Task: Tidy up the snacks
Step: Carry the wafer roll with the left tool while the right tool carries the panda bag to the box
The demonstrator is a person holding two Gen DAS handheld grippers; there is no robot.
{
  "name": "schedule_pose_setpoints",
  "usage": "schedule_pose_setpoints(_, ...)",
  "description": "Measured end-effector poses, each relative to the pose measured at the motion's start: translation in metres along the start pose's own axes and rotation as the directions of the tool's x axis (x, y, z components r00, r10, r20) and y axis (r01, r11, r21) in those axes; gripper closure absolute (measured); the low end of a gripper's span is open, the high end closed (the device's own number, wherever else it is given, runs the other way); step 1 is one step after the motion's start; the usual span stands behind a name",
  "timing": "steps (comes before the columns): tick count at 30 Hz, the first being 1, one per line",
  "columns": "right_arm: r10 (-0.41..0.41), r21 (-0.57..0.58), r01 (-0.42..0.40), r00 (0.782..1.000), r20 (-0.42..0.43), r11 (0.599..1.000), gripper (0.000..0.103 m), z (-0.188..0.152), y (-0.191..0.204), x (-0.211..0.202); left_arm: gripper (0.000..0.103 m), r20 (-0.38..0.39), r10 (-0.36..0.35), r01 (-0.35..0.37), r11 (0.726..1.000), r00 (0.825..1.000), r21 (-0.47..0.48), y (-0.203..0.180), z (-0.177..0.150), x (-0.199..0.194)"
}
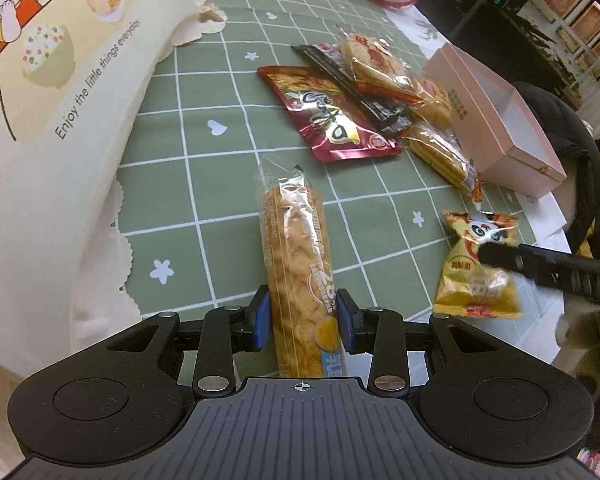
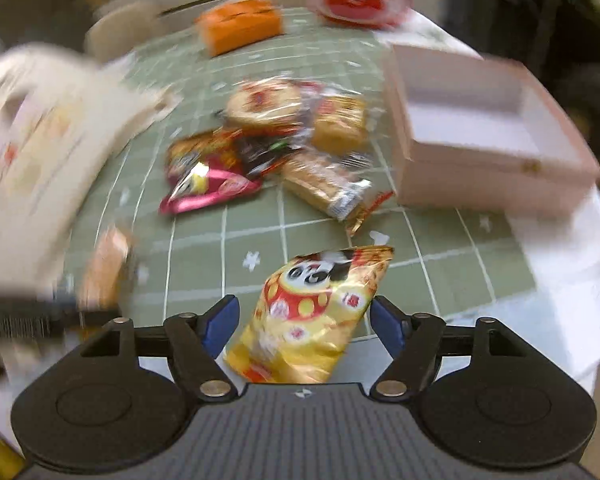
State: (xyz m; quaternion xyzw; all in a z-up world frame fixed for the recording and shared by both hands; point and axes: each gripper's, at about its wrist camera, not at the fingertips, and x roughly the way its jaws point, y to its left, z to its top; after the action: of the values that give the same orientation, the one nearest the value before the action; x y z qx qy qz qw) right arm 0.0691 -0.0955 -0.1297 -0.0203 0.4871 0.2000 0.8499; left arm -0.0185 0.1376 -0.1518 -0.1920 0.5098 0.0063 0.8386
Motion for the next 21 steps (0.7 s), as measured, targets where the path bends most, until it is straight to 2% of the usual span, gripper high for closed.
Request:
schedule_pose_setpoints(2, -0.018, 0.116, 0.019, 1.0, -0.01, 0.993, 0.03, 0.006, -0.005, 0.008, 0.065, -0.001, 0.0, 0.0, 1.0, 1.0, 0.004, 0.0, -0.001, -0.001)
schedule_pose_setpoints(4, -0.071, 0.153, 0.071, 0.997, -0.008, 0.986, 0.03, 0.005, -0.005, 0.012, 0.065, -0.008, -0.005, 0.005, 1.0, 1.0, 0.012, -0.002, -0.002, -0.001)
schedule_pose_setpoints(10, -0.133, -0.011, 0.135, 0.985, 0.113, 0.991, 0.03, -0.007, 0.004, -0.006, 0.065, -0.026, -0.026, 0.026, 1.0, 0.999, -0.01, -0.002, -0.006, -0.002)
schedule_pose_setpoints(15, -0.069, 0.116, 0.062, 0.996, 0.056, 0.991, 0.029, -0.006, 0.004, -0.001, 0.066, -0.047, -0.015, 0.014, 1.0, 0.999, -0.014, -0.01, -0.008, -0.001)
schedule_pose_setpoints(19, -0.135, 0.118, 0.13, 0.99, 0.036, 0.984, 0.029, -0.003, 0.011, 0.024, 0.066, -0.07, -0.025, 0.027, 0.999, 0.997, 0.027, -0.022, -0.013, 0.001)
schedule_pose_setpoints(21, -0.146, 0.105, 0.146, 0.989, -0.008, 0.984, 0.029, -0.002, 0.009, 0.036, 0.066, -0.083, -0.031, 0.034, 0.999, 0.996, 0.039, -0.027, -0.015, 0.001)
